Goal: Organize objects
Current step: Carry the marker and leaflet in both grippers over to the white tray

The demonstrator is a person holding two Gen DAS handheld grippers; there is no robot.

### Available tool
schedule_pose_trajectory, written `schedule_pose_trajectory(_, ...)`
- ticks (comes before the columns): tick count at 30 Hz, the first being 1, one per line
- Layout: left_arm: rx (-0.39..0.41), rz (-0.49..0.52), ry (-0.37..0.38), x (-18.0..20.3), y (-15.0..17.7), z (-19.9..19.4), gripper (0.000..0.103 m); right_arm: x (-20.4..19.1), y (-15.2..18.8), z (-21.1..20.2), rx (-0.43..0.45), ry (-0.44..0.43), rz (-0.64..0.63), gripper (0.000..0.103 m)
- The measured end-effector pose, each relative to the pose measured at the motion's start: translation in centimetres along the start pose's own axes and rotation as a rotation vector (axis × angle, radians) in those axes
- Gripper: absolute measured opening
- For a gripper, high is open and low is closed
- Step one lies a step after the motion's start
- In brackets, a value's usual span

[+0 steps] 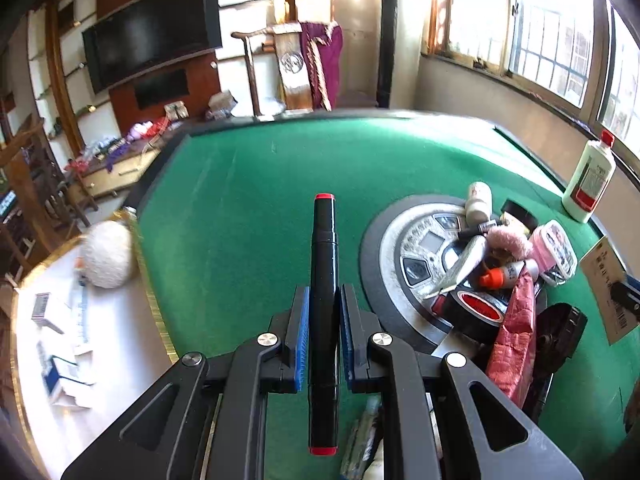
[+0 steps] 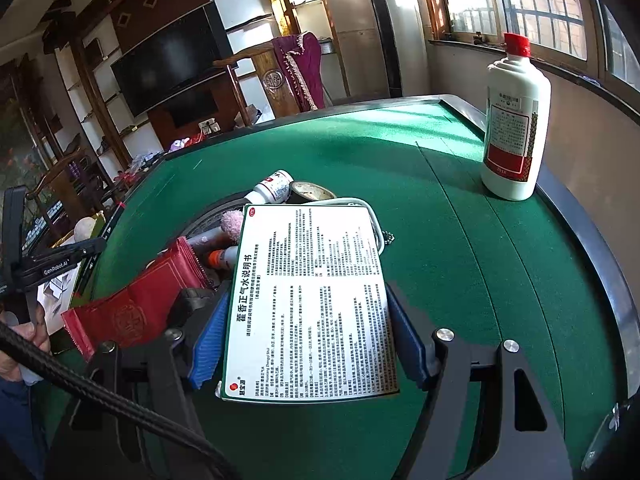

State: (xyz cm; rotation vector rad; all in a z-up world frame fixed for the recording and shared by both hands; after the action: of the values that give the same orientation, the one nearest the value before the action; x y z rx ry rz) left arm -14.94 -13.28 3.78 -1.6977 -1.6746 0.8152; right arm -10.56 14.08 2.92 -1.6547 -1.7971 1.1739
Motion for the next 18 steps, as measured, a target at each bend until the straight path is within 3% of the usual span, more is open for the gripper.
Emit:
schedule_pose_trajectory(11,0.088,-0.080,-0.032,-5.1,0.7,-4.5,0.012,-3.8,0.4,-0.3,0.000,-0.123,-0.003,0.072)
schedule_pose_trajectory(18,0.101,-0.137,-0.034,-8.3,0.8,-5.2,0.012,-10.6,1.1,-1.3,0.003,-0.232,-0.034,0.072)
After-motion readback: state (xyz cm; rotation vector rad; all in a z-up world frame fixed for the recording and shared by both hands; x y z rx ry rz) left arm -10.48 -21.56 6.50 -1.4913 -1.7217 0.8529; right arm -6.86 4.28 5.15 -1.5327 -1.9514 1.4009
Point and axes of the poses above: each gripper's, at about its wrist camera, not at the fingertips, and z roughly the way its jaws point, x to its right, y to its underside, the point moved 5 cm from there along z, roughly the way its jaws point, and after that the axes turned 7 degrees about x, right-handed, at the moved point
